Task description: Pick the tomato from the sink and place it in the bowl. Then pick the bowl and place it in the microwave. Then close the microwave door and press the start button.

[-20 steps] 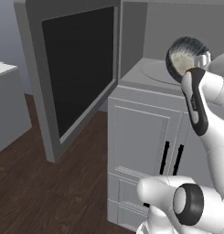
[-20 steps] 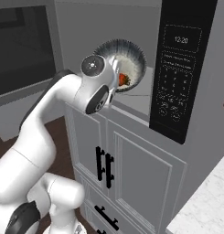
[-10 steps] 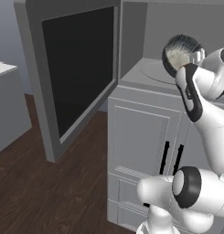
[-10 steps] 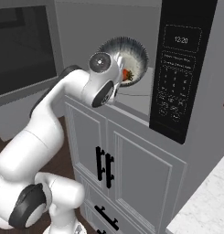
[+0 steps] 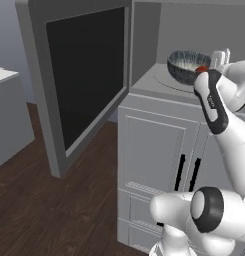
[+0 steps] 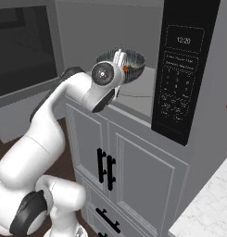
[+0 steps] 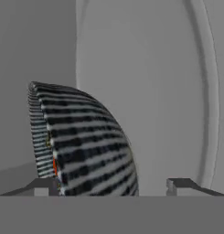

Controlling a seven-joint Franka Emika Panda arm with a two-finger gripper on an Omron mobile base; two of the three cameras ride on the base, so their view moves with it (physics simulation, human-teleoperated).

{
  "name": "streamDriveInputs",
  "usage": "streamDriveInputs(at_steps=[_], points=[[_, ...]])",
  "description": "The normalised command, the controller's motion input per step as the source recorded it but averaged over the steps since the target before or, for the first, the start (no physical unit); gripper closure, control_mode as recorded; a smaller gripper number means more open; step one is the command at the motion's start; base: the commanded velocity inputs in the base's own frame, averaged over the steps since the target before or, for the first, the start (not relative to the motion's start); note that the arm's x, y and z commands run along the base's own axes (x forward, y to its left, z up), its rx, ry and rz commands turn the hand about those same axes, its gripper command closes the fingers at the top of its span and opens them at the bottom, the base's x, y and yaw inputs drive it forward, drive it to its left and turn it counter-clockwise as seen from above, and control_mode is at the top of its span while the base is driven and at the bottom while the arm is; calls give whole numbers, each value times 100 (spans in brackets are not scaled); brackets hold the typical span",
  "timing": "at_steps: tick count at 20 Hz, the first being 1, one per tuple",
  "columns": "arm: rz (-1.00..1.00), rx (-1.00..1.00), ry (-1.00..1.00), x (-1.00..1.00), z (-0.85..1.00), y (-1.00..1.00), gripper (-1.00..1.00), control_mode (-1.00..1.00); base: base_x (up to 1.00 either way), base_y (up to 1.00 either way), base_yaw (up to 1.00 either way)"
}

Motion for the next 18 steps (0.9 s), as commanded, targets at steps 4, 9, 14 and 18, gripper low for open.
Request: streamDriveInputs(at_steps=[4,9,14,18], points=[[0,0,-12,-47,25,20,-100,-100,0,0,0],[0,0,-3,-93,56,28,-100,-100,0,0,0],[2,0,-1,-100,48,26,-100,-100,0,0,0],[2,0,0,-100,32,38,-100,-100,0,0,0]])
